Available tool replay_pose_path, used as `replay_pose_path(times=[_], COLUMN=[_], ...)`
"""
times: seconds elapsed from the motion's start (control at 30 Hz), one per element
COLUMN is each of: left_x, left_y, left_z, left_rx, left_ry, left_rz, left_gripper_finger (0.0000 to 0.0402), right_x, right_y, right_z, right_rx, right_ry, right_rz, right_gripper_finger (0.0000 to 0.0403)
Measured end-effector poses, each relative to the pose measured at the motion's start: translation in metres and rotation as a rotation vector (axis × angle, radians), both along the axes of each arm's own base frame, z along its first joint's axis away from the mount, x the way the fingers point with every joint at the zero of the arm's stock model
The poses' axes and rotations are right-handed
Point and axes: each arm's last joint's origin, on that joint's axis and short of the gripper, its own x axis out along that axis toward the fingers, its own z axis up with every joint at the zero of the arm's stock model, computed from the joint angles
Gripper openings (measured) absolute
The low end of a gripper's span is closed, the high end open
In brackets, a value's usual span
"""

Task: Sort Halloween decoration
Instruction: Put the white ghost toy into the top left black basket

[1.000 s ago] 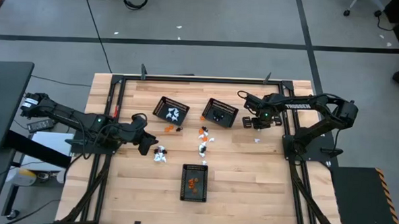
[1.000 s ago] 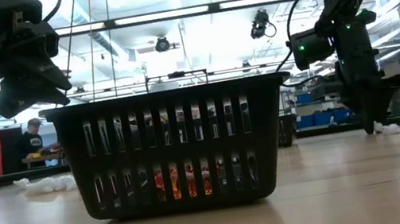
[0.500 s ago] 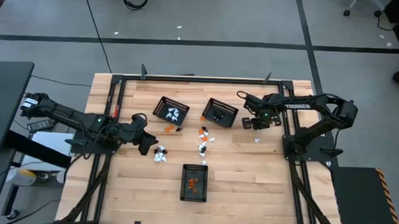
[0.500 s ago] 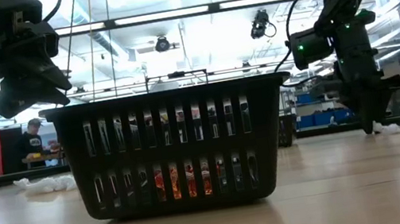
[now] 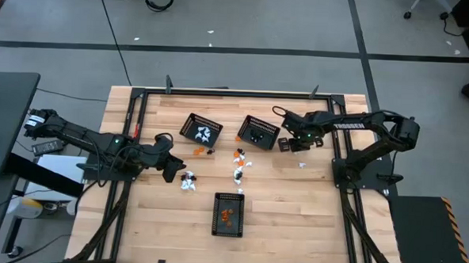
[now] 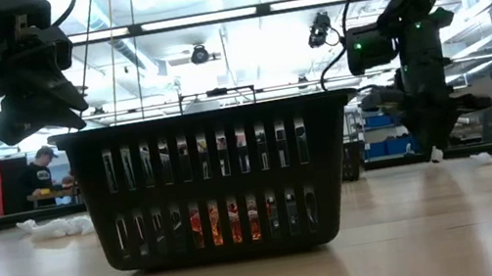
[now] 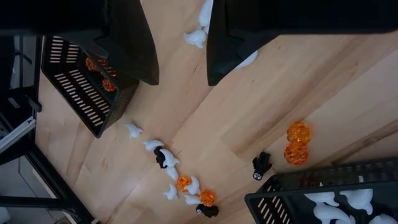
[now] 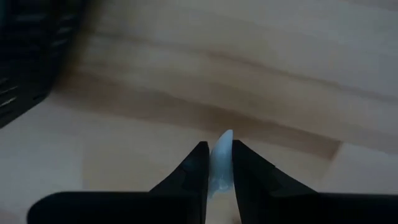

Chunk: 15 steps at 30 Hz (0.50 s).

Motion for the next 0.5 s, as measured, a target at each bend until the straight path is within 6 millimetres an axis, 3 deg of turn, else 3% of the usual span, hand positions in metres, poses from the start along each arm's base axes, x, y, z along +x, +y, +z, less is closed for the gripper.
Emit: replay_pose_path(times=[0.5], left_x=[0.000], left_y=[0.000], left_z=[0.000], left_rx=[0.014], left_ry=[0.002], left_rz=[-0.010], left_gripper_finger=[0.0142], right_x=[0.033], right_y=[0.038], right_z=[0.005], right_rx=[0.027], right_ry=[-0.199], right_rz=[0.079], right_gripper_finger=[0.0060])
